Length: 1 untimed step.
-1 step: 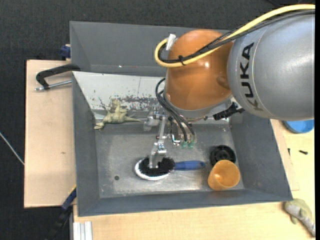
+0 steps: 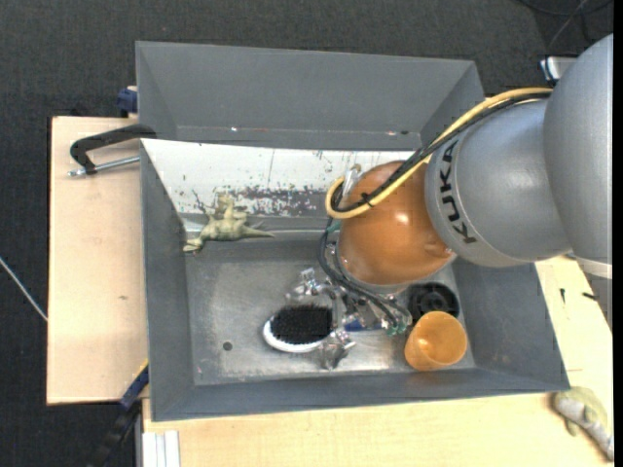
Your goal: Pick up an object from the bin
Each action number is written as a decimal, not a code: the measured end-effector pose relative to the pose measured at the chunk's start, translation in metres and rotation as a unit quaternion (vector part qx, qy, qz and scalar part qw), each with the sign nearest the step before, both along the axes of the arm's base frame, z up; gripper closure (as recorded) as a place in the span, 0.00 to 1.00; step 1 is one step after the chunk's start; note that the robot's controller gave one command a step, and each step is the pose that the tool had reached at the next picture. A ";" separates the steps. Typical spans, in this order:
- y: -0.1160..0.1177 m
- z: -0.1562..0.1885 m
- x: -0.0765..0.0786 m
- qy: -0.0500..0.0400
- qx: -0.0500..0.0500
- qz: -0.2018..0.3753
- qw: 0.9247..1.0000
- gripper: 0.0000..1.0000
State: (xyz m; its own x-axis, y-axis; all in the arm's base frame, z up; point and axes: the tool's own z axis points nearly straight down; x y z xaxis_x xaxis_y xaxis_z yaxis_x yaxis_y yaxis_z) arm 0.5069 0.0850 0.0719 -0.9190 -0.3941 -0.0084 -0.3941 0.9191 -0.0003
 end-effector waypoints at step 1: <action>0.002 0.002 0.002 -0.004 0.002 0.000 1.000 1.00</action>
Offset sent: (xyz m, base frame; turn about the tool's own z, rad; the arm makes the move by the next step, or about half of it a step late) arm 0.0000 0.0000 0.0000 0.0000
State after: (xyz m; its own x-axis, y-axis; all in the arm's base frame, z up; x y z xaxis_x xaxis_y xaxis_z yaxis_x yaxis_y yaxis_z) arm 0.5088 0.0867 0.0739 -0.9188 -0.3943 -0.0165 -0.3944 0.9190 -0.0001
